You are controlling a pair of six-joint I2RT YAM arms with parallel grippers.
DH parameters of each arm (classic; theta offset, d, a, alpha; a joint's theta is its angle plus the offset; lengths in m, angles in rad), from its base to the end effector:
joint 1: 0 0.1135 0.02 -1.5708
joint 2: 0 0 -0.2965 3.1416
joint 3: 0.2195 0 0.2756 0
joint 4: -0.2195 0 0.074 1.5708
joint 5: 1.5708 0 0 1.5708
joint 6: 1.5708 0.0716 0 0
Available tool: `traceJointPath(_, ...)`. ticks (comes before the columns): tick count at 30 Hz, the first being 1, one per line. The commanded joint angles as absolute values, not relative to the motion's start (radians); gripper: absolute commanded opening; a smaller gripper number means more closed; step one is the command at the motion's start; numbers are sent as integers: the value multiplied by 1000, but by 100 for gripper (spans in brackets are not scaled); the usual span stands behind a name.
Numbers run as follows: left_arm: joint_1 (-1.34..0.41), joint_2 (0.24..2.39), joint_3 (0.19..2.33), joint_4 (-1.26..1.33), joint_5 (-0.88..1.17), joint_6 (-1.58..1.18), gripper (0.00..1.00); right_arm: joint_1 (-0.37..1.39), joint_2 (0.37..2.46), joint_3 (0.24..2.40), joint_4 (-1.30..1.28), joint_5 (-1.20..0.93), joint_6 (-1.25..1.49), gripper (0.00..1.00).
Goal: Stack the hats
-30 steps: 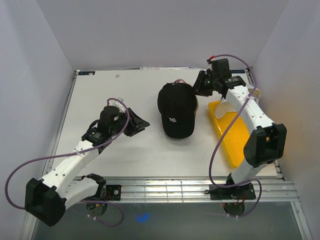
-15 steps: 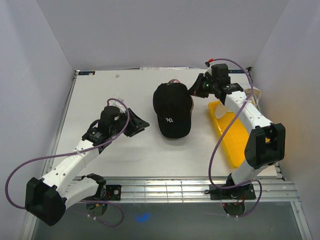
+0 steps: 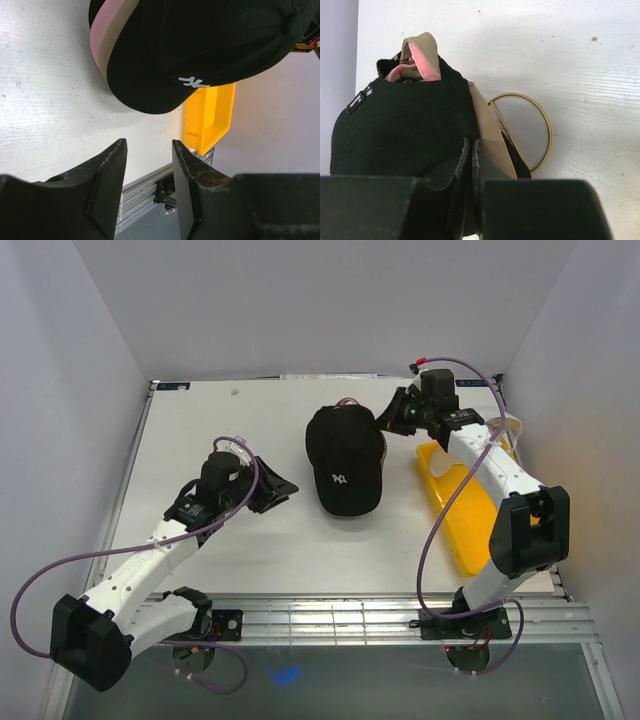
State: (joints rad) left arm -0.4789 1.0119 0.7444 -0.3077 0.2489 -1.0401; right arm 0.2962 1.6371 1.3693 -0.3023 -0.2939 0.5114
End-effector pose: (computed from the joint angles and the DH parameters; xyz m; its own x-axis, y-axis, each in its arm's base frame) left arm 0.2212 -0.1347 0.2737 -0.7878 -0.5328 -0.3091 -0.0975 0.6033 -0.7915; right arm 0.4099 0.1468 0.3191 -0.7010 0.2758 -0.6576 -0.1944 0.8133 0.5483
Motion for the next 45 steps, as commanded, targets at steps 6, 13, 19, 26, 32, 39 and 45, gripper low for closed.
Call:
traceJointPath(6, -474, 1012, 733, -301, 233, -1052, 51, 327, 1712, 1250, -508, -126, 428, 8)
traceJointPath(13, -476, 1012, 716, -288, 235, -1065, 51, 360, 1713, 1227, -494, -98, 416, 8)
traceJointPath(19, -476, 1006, 704, -285, 232, -1065, 51, 374, 1724, 1187, -486, -74, 416, 8)
traceJointPath(26, -476, 1012, 689, -273, 233, -1074, 51, 387, 1723, 1151, -477, -58, 410, 8)
traceJointPath(32, -476, 1011, 678, -264, 229, -1080, 51, 393, 1707, 1098, -457, -55, 410, 8)
traceJointPath(39, -477, 1022, 660, -233, 229, -1097, 53, 408, 1683, 1043, -442, -46, 405, 8)
traceJointPath(45, -489, 1040, 647, -201, 221, -1114, 57, 410, 1640, 997, -436, -37, 399, 8)
